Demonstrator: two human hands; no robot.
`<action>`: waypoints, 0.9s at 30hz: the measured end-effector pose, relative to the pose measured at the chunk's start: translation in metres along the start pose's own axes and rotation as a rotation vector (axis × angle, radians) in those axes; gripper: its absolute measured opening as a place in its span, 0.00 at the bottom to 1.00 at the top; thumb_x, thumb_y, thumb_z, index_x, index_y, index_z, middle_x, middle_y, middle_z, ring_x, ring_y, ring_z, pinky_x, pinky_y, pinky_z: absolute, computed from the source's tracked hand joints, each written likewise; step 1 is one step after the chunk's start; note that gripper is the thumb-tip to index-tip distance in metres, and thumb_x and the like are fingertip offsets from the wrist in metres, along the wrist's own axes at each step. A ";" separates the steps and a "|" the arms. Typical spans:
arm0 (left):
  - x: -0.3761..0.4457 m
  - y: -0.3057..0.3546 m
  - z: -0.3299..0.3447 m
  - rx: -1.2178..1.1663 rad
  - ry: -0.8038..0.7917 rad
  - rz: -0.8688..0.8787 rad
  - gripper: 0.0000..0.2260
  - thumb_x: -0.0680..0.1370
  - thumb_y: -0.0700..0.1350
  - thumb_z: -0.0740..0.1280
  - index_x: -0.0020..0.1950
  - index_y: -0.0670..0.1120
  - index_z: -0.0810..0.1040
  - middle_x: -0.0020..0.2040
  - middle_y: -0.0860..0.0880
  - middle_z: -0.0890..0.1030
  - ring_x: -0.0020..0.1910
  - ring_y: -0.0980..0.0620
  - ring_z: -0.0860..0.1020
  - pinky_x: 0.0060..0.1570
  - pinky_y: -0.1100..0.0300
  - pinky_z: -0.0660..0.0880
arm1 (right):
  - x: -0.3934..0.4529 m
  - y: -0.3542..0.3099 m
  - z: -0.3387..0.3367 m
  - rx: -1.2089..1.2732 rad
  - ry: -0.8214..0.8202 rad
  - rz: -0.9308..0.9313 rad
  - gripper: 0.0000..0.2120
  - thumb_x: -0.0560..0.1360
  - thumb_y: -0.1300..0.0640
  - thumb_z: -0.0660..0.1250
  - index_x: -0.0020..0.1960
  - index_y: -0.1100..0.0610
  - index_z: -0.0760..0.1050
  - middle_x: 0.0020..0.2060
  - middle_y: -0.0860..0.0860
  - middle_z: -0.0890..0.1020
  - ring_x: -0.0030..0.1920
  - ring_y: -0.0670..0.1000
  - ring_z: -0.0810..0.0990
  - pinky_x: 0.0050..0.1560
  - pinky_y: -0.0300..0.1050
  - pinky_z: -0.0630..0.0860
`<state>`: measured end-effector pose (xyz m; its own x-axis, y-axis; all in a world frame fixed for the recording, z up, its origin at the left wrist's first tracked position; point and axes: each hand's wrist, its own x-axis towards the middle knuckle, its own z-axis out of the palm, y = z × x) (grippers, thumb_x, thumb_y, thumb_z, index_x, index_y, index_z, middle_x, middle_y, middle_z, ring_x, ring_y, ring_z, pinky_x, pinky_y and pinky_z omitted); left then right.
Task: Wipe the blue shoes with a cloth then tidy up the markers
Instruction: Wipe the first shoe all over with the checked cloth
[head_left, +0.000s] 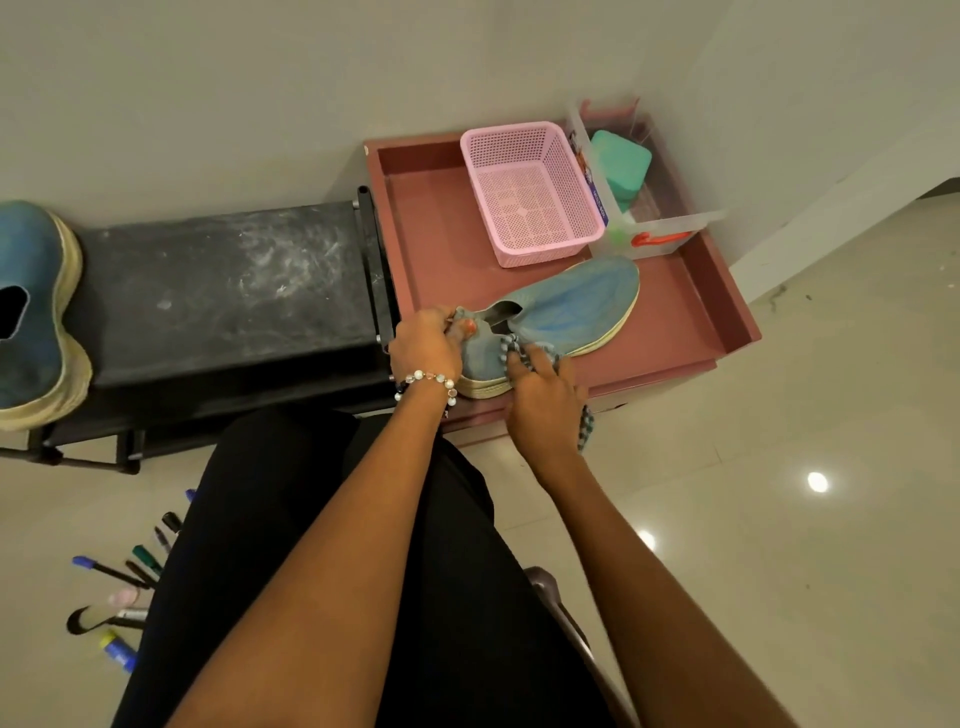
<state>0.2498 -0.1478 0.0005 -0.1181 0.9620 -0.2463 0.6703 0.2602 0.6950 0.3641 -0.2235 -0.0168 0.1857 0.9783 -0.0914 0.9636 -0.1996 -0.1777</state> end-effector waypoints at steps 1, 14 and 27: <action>-0.002 0.000 0.000 -0.004 0.001 -0.007 0.12 0.77 0.53 0.67 0.57 0.50 0.81 0.50 0.45 0.83 0.51 0.43 0.79 0.49 0.54 0.75 | 0.003 -0.010 -0.001 0.100 -0.040 0.040 0.27 0.73 0.65 0.61 0.71 0.53 0.67 0.71 0.52 0.66 0.65 0.61 0.67 0.60 0.55 0.68; 0.000 0.019 -0.037 -0.107 -0.276 -0.026 0.11 0.77 0.43 0.69 0.56 0.39 0.80 0.53 0.43 0.82 0.54 0.45 0.79 0.52 0.60 0.72 | 0.050 -0.012 -0.077 -0.106 -0.307 -0.025 0.14 0.75 0.60 0.59 0.59 0.56 0.76 0.56 0.56 0.78 0.59 0.61 0.74 0.56 0.54 0.73; 0.003 0.002 -0.024 0.021 -0.223 0.102 0.08 0.76 0.45 0.69 0.45 0.41 0.81 0.40 0.40 0.81 0.43 0.41 0.79 0.44 0.53 0.75 | 0.005 -0.036 0.005 0.131 -0.053 -0.099 0.30 0.64 0.65 0.69 0.66 0.63 0.72 0.65 0.62 0.73 0.60 0.66 0.74 0.63 0.54 0.71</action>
<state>0.2333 -0.1429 0.0172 0.1141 0.9404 -0.3204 0.6857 0.1588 0.7103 0.3290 -0.2116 -0.0160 0.0769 0.9900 -0.1182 0.9428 -0.1108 -0.3143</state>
